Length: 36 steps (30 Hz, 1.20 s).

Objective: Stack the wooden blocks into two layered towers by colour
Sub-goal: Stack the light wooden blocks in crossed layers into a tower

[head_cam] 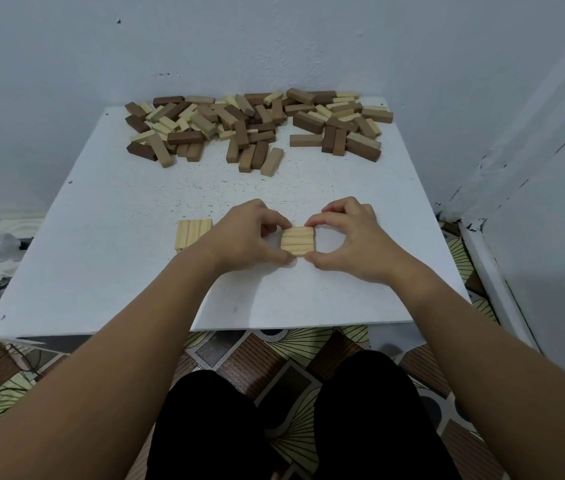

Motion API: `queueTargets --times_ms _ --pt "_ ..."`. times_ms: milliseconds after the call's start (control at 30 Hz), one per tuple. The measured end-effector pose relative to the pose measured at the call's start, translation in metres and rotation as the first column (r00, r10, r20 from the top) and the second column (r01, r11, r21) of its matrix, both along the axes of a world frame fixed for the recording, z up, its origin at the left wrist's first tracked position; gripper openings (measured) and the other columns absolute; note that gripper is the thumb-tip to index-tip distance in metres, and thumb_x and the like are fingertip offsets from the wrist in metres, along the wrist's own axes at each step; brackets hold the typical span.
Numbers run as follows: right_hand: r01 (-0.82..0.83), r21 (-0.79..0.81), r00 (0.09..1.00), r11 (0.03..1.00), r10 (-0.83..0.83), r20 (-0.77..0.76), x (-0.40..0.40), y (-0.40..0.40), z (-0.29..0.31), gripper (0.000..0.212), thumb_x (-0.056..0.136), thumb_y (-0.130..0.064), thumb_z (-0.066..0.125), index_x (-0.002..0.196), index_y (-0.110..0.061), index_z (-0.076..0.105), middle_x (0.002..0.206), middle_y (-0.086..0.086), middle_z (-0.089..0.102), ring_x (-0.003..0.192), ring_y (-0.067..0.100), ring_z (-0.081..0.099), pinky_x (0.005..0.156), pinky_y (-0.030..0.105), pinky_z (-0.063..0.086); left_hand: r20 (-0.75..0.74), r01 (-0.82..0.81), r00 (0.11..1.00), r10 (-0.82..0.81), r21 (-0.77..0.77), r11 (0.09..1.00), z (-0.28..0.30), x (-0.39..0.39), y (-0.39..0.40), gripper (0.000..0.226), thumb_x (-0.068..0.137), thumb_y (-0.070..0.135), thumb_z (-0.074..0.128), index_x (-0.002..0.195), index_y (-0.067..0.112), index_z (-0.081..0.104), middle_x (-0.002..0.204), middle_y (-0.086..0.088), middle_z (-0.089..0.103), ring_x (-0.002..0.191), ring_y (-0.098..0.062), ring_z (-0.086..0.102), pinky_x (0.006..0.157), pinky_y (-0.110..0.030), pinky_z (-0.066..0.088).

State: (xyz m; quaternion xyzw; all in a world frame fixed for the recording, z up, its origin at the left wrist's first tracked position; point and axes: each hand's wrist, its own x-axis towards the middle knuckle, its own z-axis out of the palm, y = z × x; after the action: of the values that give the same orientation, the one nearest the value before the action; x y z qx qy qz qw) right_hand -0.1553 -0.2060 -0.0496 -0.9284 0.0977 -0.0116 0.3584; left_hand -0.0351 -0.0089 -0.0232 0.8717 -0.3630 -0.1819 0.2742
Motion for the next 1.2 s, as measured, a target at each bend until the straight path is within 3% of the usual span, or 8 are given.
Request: queueTargets --times_ms 233,367,467,733,900,1100,1200 --pt "-0.009 -0.011 0.998 1.000 0.009 0.068 0.005 0.005 0.003 0.050 0.076 -0.043 0.085 0.121 -0.041 0.065 0.122 -0.010 0.041 0.122 0.011 0.032 0.104 0.027 0.034 0.054 0.018 0.998 -0.019 0.009 1.000 0.007 -0.001 0.002 0.057 0.071 0.043 0.091 0.123 0.030 0.071 0.087 0.005 0.050 0.078 -0.009 0.047 0.065 -0.026 0.034" --pt "-0.020 0.008 0.993 1.000 0.019 0.116 0.015 0.015 0.013 0.051 0.075 -0.040 0.087 0.122 -0.041 0.065 0.121 -0.011 0.040 0.122 0.011 0.033 0.091 0.010 0.029 0.107 0.029 0.994 -0.034 0.044 0.999 0.027 0.007 0.014 0.054 0.075 0.040 0.087 0.125 0.031 0.070 0.091 0.011 0.050 0.090 -0.010 0.048 0.073 -0.028 0.038" --pt "-0.046 0.031 0.986 0.998 0.041 0.160 0.029 0.031 0.022 0.051 0.075 -0.041 0.087 0.121 -0.040 0.066 0.120 -0.012 0.040 0.120 0.010 0.033 0.089 0.008 0.030 0.120 -0.003 0.993 -0.004 0.052 0.999 0.042 0.018 0.035 0.053 0.074 0.040 0.088 0.123 0.035 0.071 0.093 0.011 0.052 0.099 -0.011 0.050 0.081 -0.034 0.046" --pt "-0.132 0.077 0.971 0.988 0.113 0.210 0.074 0.089 0.030 0.049 0.074 -0.041 0.087 0.119 -0.036 0.068 0.119 -0.012 0.040 0.121 0.011 0.033 0.098 0.024 0.030 0.084 -0.118 0.990 0.113 0.062 0.991 0.054 0.047 0.100 0.053 0.074 0.039 0.089 0.124 0.039 0.069 0.100 0.014 0.056 0.113 -0.012 0.055 0.084 -0.030 0.043" --pt "-0.147 0.061 0.971 0.987 0.132 0.200 0.087 0.108 0.023 0.051 0.073 -0.043 0.087 0.119 -0.036 0.068 0.120 -0.009 0.041 0.122 0.012 0.035 0.099 0.025 0.030 0.071 -0.112 0.992 0.106 0.096 0.989 0.050 0.059 0.120 0.055 0.075 0.041 0.089 0.127 0.039 0.068 0.097 0.018 0.053 0.112 -0.012 0.053 0.074 -0.022 0.039" --pt "-0.153 0.061 0.978 0.986 0.142 0.154 0.094 0.115 0.017 0.052 0.073 -0.044 0.088 0.120 -0.037 0.067 0.120 -0.009 0.041 0.124 0.013 0.036 0.100 0.026 0.030 0.036 -0.108 0.994 0.106 0.086 0.990 0.038 0.067 0.130 0.053 0.077 0.039 0.088 0.126 0.040 0.069 0.104 0.012 0.057 0.116 -0.013 0.052 0.086 -0.031 0.041" --pt "-0.154 0.083 0.981 0.985 0.142 0.136 0.095 0.117 0.017 0.051 0.074 -0.043 0.088 0.120 -0.038 0.067 0.121 -0.009 0.041 0.126 0.012 0.036 0.101 0.026 0.030 0.012 -0.115 0.993 0.114 0.071 0.991 0.035 0.070 0.135 0.052 0.075 0.038 0.089 0.123 0.042 0.070 0.103 0.017 0.056 0.115 -0.011 0.052 0.086 -0.030 0.040"
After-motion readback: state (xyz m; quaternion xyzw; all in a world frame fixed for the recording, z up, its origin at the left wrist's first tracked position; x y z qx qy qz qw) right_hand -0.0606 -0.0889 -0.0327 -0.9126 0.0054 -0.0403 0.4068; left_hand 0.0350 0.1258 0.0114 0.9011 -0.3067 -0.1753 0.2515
